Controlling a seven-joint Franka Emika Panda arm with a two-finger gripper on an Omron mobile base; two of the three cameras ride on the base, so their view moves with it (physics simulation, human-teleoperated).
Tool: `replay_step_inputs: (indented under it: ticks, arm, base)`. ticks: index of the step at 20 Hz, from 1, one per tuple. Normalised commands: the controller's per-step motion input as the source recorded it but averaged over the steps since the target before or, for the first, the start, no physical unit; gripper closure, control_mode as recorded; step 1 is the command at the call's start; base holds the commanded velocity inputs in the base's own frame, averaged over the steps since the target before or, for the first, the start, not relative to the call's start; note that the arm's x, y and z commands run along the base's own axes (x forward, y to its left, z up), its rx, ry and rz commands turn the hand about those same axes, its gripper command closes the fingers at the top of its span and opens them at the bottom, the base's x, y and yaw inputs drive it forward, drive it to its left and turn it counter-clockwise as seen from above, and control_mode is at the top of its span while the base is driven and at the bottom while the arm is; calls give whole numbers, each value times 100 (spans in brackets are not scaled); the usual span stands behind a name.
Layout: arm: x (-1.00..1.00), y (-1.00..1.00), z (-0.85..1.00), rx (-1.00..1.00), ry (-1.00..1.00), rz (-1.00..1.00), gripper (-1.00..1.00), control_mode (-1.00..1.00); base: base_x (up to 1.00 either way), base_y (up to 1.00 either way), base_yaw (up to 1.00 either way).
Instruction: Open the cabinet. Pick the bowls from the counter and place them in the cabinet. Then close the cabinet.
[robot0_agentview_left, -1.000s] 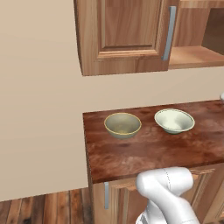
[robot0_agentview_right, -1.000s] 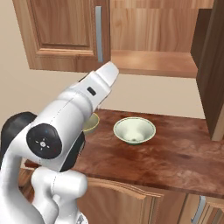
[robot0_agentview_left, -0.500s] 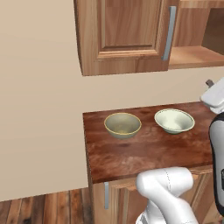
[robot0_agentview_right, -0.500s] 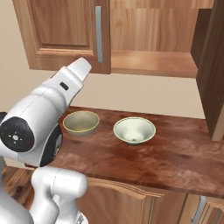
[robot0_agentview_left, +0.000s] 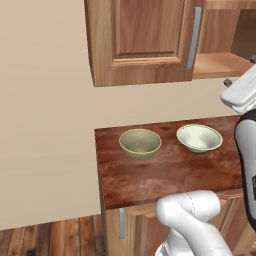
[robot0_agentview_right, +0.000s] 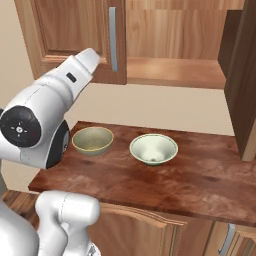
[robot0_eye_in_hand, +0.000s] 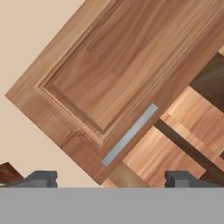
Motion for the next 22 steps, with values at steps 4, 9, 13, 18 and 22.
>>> replay_step_inputs:
  ticks: [4, 9, 13, 18, 22]
  arm:
    - [26, 25, 10, 8, 3, 3, -100, -100]
    - [37, 5, 1, 11, 1, 1, -100, -100]
    - [53, 0, 0, 11, 0, 0, -100, -100]
    - [52, 0, 0, 6, 0, 1, -100, -100]
    - [36, 0, -1, 1, 0, 4, -100, -100]
  base:
    - [0, 0, 0]
    - [0, 0, 0]
    - [0, 0, 0]
    - [0, 0, 0]
    - [0, 0, 0]
